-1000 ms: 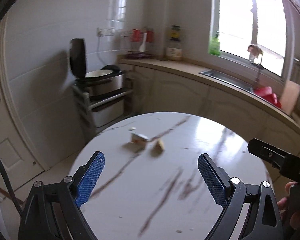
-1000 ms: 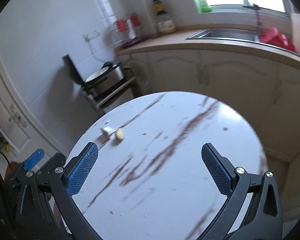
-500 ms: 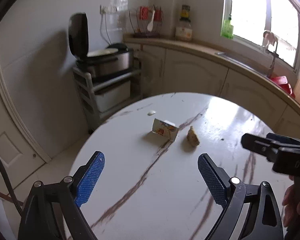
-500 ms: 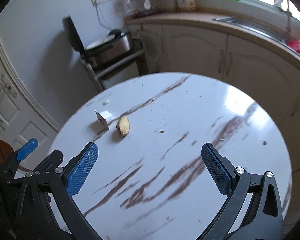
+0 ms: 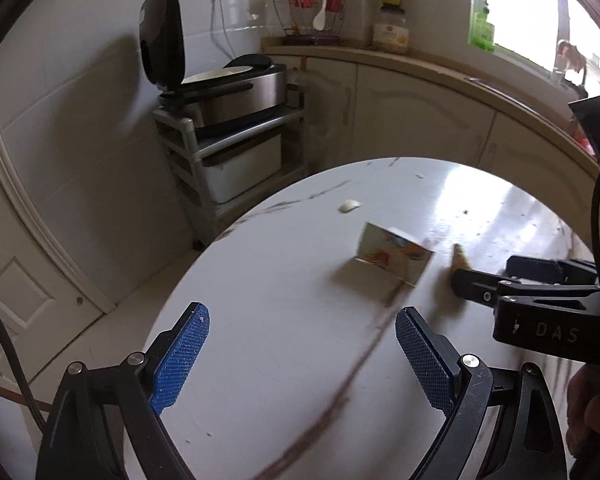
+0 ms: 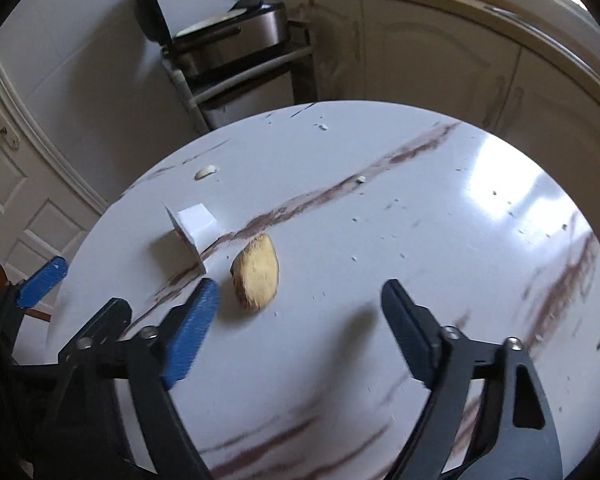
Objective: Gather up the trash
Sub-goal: 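Grasp the ginger root with the right gripper while the left grasps the white carton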
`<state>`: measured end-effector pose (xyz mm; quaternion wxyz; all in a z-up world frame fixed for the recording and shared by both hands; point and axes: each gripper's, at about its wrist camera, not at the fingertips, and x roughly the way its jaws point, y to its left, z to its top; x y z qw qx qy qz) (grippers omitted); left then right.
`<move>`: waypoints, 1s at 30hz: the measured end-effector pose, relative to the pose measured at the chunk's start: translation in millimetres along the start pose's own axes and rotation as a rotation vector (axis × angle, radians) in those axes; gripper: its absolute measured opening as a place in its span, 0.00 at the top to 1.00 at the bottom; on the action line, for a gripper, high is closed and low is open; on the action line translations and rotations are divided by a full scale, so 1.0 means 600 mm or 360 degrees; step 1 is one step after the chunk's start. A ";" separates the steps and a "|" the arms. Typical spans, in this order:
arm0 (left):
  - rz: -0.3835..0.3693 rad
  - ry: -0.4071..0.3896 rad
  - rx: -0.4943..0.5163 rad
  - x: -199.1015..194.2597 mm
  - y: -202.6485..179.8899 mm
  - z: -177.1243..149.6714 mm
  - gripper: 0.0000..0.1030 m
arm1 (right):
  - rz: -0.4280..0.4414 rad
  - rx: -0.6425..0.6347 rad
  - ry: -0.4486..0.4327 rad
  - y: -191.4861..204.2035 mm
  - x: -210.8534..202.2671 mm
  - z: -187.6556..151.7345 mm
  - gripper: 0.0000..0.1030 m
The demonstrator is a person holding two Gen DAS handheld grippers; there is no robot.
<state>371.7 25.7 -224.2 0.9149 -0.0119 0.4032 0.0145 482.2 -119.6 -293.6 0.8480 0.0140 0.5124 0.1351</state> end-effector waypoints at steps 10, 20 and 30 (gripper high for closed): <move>-0.0103 0.0035 0.0026 0.060 -0.022 0.033 0.11 | 0.0010 -0.0153 -0.0039 0.018 0.004 -0.005 0.73; -0.0165 0.0046 0.0086 0.108 -0.045 0.060 0.11 | 0.0089 -0.0040 -0.0067 -0.033 -0.017 -0.020 0.78; -0.0175 0.0114 0.0098 0.168 -0.066 0.085 0.40 | 0.0111 0.0000 -0.0079 -0.051 -0.029 -0.024 0.78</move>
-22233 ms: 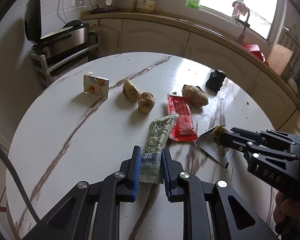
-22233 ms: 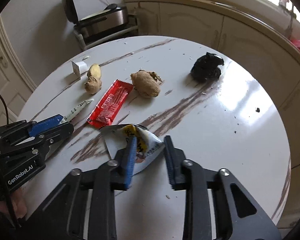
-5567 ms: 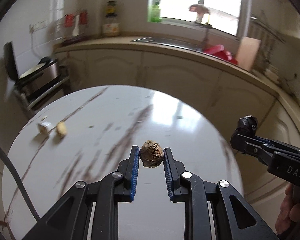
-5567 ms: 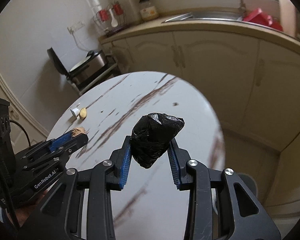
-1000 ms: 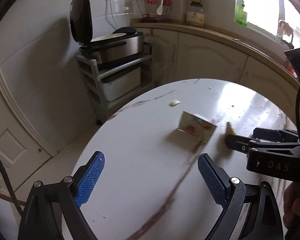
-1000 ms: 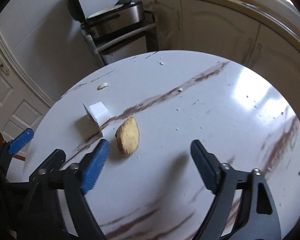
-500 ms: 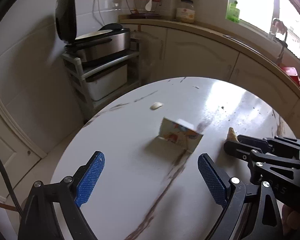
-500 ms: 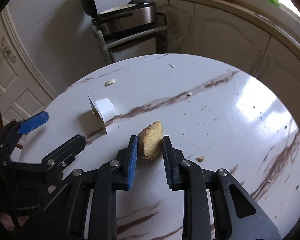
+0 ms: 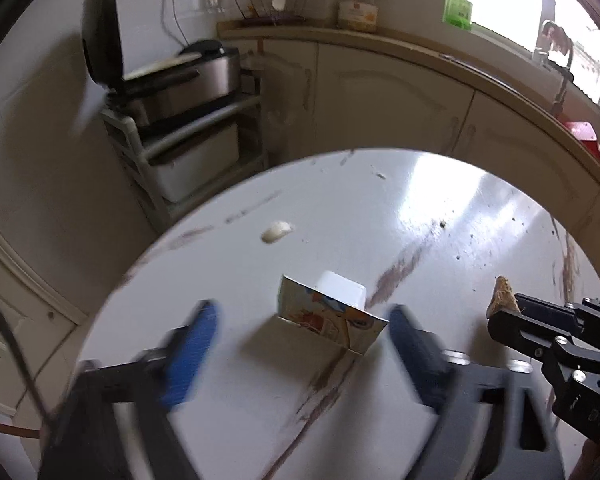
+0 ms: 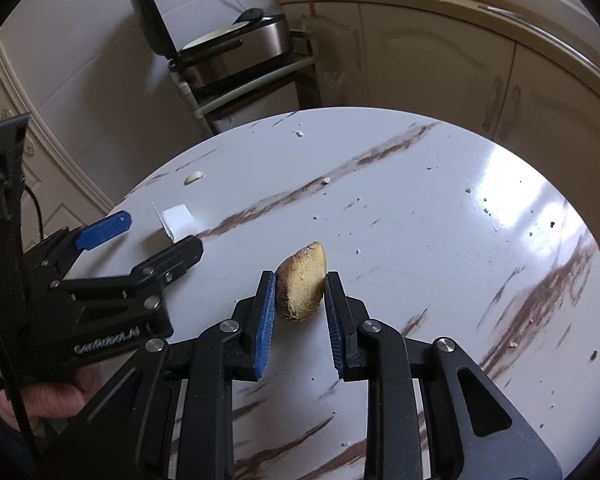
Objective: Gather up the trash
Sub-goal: 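Grasp the ginger root with the right gripper while the left grasps the white carton, then carry the white carton and ginger root over the blue bin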
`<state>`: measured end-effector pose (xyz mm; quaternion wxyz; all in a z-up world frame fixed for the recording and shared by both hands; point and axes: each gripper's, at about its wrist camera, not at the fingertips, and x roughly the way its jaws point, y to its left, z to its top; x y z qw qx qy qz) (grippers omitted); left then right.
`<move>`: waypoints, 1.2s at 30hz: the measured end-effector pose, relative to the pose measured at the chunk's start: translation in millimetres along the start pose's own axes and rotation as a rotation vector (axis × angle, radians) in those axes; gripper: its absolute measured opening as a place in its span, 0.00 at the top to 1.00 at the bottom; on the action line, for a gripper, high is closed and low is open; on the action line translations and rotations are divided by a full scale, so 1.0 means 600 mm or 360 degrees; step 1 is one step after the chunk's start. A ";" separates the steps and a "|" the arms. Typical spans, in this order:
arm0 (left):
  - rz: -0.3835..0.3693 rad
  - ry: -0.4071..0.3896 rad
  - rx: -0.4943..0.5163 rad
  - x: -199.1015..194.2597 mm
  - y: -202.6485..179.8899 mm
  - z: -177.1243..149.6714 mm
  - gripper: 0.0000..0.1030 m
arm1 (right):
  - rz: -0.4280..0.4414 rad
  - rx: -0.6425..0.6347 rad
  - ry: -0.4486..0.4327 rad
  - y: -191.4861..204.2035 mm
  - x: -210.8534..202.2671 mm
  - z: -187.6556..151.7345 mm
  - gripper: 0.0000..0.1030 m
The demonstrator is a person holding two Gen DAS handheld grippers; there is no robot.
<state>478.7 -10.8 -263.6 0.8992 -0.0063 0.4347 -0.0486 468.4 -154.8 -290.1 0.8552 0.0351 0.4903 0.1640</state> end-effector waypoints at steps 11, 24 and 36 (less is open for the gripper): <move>-0.0130 -0.0026 -0.0069 -0.007 0.015 -0.014 0.94 | 0.0025 0.0044 -0.0020 -0.014 -0.022 -0.012 0.78; -0.0214 -0.0065 -0.0066 -0.041 0.017 -0.032 0.98 | 0.0014 0.0096 -0.0054 -0.038 -0.052 -0.028 0.78; -0.0157 -0.0020 -0.0027 -0.033 -0.018 -0.035 0.31 | 0.0000 0.0129 -0.0071 -0.045 -0.076 -0.044 0.78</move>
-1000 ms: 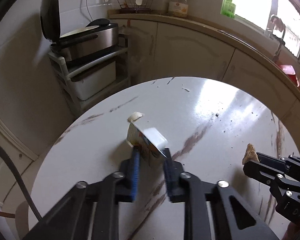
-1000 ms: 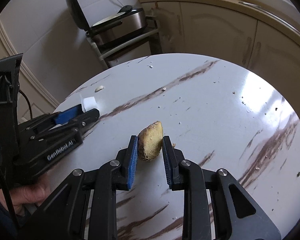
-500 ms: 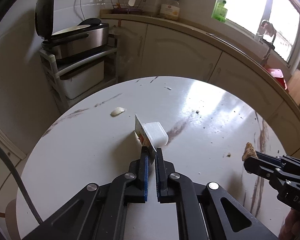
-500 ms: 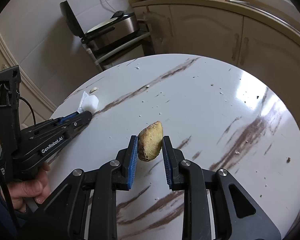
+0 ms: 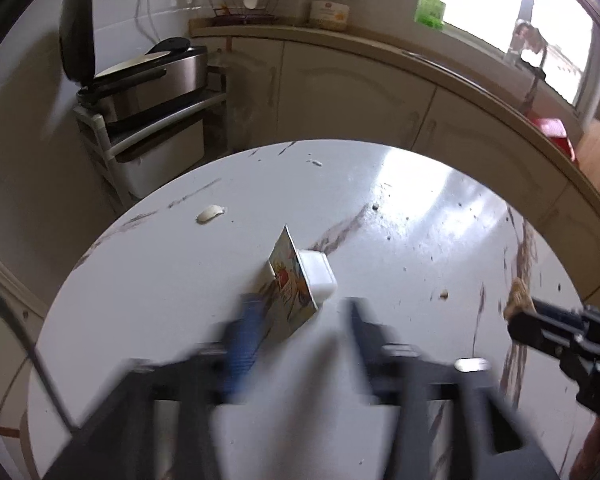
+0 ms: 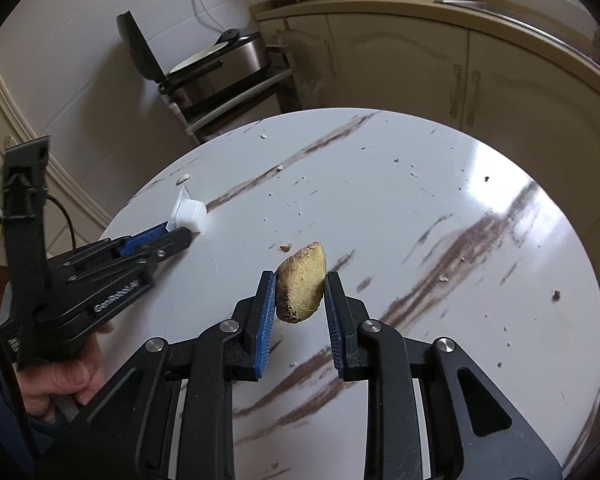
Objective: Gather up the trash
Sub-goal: 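Carry the white carton and ginger root over the blue bin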
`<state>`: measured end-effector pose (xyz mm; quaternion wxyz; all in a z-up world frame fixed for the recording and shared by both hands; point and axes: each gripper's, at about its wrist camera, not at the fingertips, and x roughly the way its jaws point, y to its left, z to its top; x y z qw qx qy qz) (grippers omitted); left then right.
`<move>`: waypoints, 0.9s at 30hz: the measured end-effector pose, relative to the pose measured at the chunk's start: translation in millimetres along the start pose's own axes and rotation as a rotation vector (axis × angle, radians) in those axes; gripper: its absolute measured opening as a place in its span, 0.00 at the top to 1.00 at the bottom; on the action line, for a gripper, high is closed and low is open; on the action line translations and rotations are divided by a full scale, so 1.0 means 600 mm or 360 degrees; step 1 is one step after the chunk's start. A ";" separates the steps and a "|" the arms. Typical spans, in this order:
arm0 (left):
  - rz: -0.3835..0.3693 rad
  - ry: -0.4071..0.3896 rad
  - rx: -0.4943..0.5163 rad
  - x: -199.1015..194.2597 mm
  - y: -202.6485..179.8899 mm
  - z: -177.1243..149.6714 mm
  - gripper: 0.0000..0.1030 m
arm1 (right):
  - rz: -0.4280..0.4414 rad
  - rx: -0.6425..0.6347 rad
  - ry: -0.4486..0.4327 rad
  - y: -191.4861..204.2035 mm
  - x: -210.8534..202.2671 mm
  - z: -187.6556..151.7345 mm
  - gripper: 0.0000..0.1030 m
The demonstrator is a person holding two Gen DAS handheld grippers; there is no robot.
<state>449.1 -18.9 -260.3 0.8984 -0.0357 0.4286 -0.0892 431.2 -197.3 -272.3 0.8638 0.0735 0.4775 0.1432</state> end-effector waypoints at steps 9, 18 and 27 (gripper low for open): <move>0.0076 -0.0026 -0.0045 0.031 -0.024 0.020 0.59 | 0.0001 0.0017 -0.0003 -0.011 0.001 0.003 0.78; 0.0008 -0.0030 -0.0043 0.004 -0.033 0.013 0.82 | -0.0003 0.0038 -0.0036 -0.012 -0.015 -0.002 0.78; -0.0032 -0.0104 0.0071 -0.104 -0.108 -0.041 0.82 | -0.0031 0.0091 -0.0141 -0.036 -0.098 -0.031 0.78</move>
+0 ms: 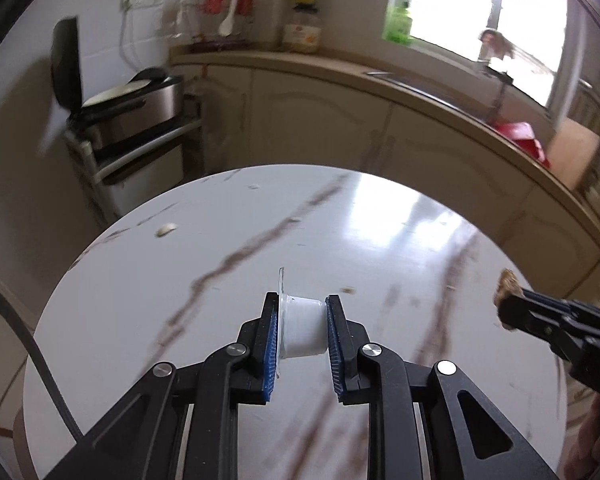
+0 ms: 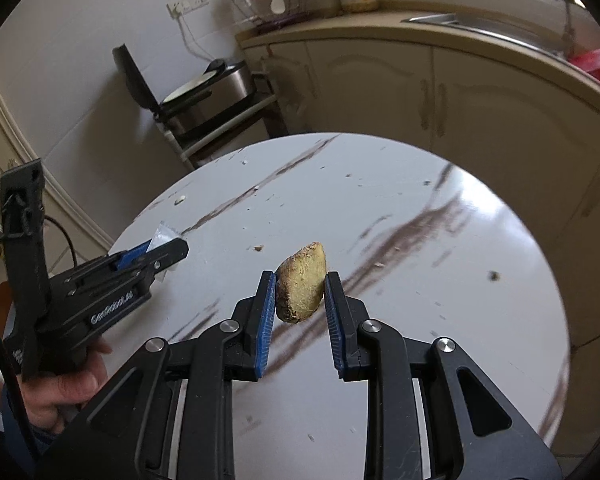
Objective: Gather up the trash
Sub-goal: 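Carry the white carton and ginger root over the blue bin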
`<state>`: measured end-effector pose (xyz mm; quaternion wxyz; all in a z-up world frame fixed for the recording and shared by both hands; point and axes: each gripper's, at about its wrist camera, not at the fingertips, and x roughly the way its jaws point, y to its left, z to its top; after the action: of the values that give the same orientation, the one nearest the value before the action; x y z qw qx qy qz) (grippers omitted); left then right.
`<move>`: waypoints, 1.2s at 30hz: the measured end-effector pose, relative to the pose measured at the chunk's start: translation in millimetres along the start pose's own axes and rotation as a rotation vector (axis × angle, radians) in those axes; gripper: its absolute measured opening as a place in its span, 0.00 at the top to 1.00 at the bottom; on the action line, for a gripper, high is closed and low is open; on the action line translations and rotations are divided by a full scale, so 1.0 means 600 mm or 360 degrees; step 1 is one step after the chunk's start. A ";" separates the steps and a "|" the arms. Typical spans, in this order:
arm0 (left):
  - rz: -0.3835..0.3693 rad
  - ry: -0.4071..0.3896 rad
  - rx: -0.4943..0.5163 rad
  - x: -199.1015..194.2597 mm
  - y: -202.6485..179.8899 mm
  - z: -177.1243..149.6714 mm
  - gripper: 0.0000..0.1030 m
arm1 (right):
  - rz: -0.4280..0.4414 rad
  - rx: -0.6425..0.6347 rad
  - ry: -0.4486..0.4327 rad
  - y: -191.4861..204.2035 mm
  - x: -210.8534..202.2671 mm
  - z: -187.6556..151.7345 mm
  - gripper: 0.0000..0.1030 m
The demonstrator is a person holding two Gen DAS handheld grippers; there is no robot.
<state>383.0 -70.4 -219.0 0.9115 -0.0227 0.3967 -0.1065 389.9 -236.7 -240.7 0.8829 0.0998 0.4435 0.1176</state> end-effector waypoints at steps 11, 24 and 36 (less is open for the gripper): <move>-0.0205 -0.0114 0.0309 -0.139 -0.198 -0.075 0.82 | -0.0098 0.0146 -0.0175 -0.102 -0.162 -0.064 0.78; -0.0566 -0.0041 0.0639 -0.188 -0.444 -0.175 0.82 | -0.0368 0.0496 -0.0283 -0.318 -0.344 -0.219 0.78; -0.0682 0.0261 0.0856 -0.067 -0.591 -0.235 0.82 | -0.0467 0.0806 -0.0122 -0.511 -0.340 -0.337 0.78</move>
<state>191.2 -401.9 -242.2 0.8069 0.1442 0.4125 -0.3974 145.0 -574.4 -290.4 0.8536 0.2562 0.4347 -0.1296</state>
